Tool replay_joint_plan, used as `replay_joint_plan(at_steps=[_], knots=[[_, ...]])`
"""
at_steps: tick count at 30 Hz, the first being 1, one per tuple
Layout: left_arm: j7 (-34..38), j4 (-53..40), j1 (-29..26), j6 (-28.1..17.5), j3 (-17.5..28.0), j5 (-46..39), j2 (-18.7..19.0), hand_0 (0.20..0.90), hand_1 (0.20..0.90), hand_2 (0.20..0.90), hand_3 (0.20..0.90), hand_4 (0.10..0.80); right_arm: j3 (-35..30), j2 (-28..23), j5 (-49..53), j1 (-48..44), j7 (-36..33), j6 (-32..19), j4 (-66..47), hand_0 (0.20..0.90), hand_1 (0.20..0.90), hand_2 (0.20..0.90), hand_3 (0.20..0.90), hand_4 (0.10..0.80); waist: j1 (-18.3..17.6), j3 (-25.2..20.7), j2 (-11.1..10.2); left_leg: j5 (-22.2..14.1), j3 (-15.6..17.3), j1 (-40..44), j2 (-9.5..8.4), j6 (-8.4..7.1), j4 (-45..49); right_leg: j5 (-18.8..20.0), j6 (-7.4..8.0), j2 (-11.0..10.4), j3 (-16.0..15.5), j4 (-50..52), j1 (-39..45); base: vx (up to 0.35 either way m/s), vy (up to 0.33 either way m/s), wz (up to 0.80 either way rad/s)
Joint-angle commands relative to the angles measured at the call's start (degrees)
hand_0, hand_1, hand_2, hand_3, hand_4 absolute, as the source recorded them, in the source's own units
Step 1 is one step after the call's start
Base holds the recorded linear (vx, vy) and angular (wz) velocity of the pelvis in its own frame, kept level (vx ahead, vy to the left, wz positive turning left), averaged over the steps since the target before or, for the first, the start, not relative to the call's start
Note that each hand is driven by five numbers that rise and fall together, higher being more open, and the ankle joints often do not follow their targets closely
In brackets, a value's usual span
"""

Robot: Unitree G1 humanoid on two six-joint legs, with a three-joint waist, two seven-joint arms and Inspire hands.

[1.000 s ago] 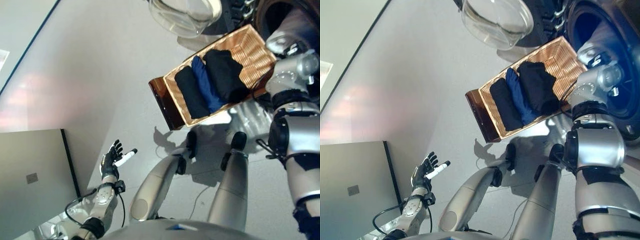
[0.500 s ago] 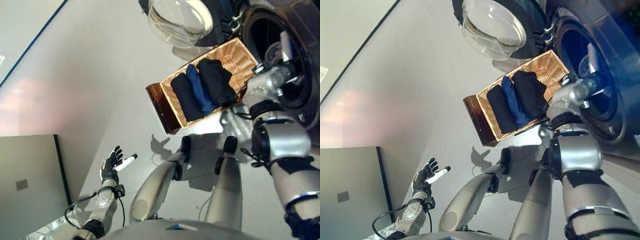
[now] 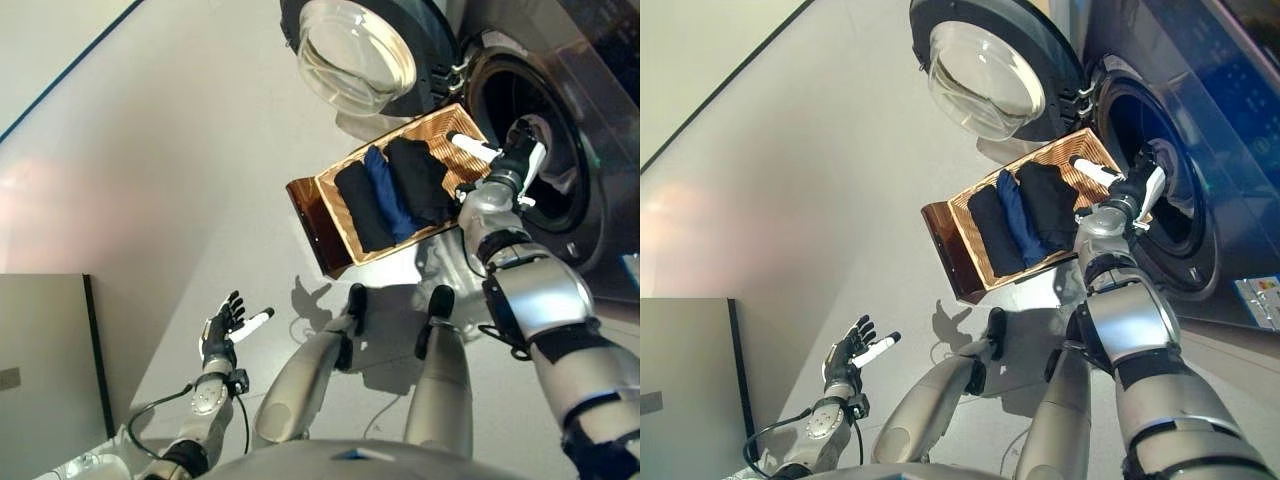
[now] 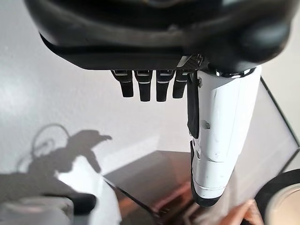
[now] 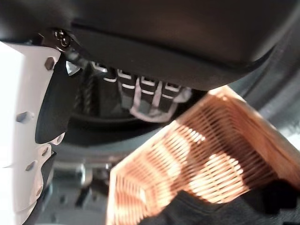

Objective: Pick up the clothes and place them into the washing machine

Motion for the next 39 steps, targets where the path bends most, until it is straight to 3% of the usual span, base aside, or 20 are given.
replay_joint_plan(at_steps=[1,10,24,34,35,36,37,38,39], knots=[[0.1,-7.3,0.5,-3.7,5.6,0.4,5.9,0.9,0.9,0.9,0.9,0.8,5.3,-2.3,-9.2,-6.1,-0.4,0.6,-0.3,0.9,0.9,0.9,0.9,0.8,2.6,1.5,-1.2,-4.3,-0.2,-4.7,0.3,-3.53,2.9,-3.6,-0.5,1.3,-2.1,-4.5,5.0,-0.014,-0.028,0.07],[1.0,-26.4,1.3,-4.6,8.2,4.9,8.6,0.9,0.9,0.9,0.9,0.8,8.9,-1.4,-18.1,-7.3,-2.3,5.6,3.8,0.9,0.9,0.9,0.9,0.8,4.0,2.9,-2.7,-4.7,-1.2,-7.8,0.03,-3.3,5.1,-4.5,-0.83,1.0,-3.0,-2.6,3.0,-0.003,-0.001,0.09],[2.1,-37.7,0.0,-6.0,10.6,6.3,8.6,0.9,0.9,0.9,0.9,0.8,9.9,-0.6,-19.2,-9.9,-1.6,7.5,4.9,0.9,0.9,0.9,0.9,0.8,5.8,4.9,-4.0,-5.1,-2.4,-12.0,-0.62,-3.3,7.0,-5.8,-1.13,0.0,-4.3,0.1,-0.4,0.006,-0.009,0.08],[3.2,-45.5,-2.3,-6.3,10.5,7.5,7.5,0.9,0.9,0.9,0.9,0.8,10.5,-4.4,-22.1,-12.3,-2.3,11.2,7.8,0.9,0.9,0.9,0.9,0.8,8.2,5.5,-1.9,-4.8,-3.7,-16.4,-2.31,-3.24,8.5,-7.6,-1.29,-2.0,-5.3,4.6,-4.9,0.005,-0.003,0.17],[3.4,-46.5,-2.9,-6.4,10.5,7.4,7.3,0.9,0.9,0.9,0.9,0.8,10.7,-5.0,-23.0,-12.5,-2.4,12.1,8.5,0.54,0.54,0.54,0.54,0.543,8.6,5.3,-1.5,-4.7,-3.8,-17.1,-2.57,-3.28,8.8,-7.8,-1.33,-2.4,-5.2,5.5,-5.8,0.012,0.026,0.17],[3.6,-46.5,-3.0,-6.4,10.4,7.4,7.2,0.9,0.9,0.9,0.9,0.8,10.7,-5.3,-23.3,-12.7,-2.2,12.5,8.7,0.406,0.406,0.406,0.406,0.447,8.7,5.1,-1.3,-4.7,-3.8,-17.3,-2.68,-3.26,8.7,-7.9,-1.38,-2.6,-5.2,5.7,-6.2,0.012,0.026,0.19],[3.6,-46.5,-3.0,-6.4,10.3,7.5,7.2,0.9,0.9,0.9,0.9,0.8,10.7,-5.3,-23.3,-12.7,-2.2,12.5,8.7,0.362,0.362,0.362,0.362,0.416,8.7,5.0,-1.3,-4.7,-3.8,-17.3,-2.69,-3.26,8.7,-7.9,-1.38,-2.6,-5.2,5.7,-6.2,0.014,0.027,0.18],[3.8,-47.2,-3.2,-6.3,10.4,7.6,7.0,0.9,0.9,0.9,0.9,0.8,10.9,-5.9,-24.1,-12.7,-1.9,13.0,8.9,0.2,0.2,0.2,0.2,0.3,9.0,4.9,-1.0,-4.5,-3.8,-17.8,-2.96,-3.22,8.7,-8.0,-1.48,-2.9,-5.2,6.3,-6.8,0.01,0.032,0.16],[3.8,-47.4,-3.0,-6.2,10.3,7.7,6.9,0.9,0.9,0.9,0.9,0.8,11.0,-6.2,-24.5,-12.8,-1.8,13.4,9.1,0.2,0.2,0.2,0.2,0.3,9.2,4.7,-0.8,-4.5,-3.9,-18.1,-3.09,-3.21,8.6,-8.1,-1.48,-3.1,-5.1,6.5,-7.0,0.014,0.046,0.14]])
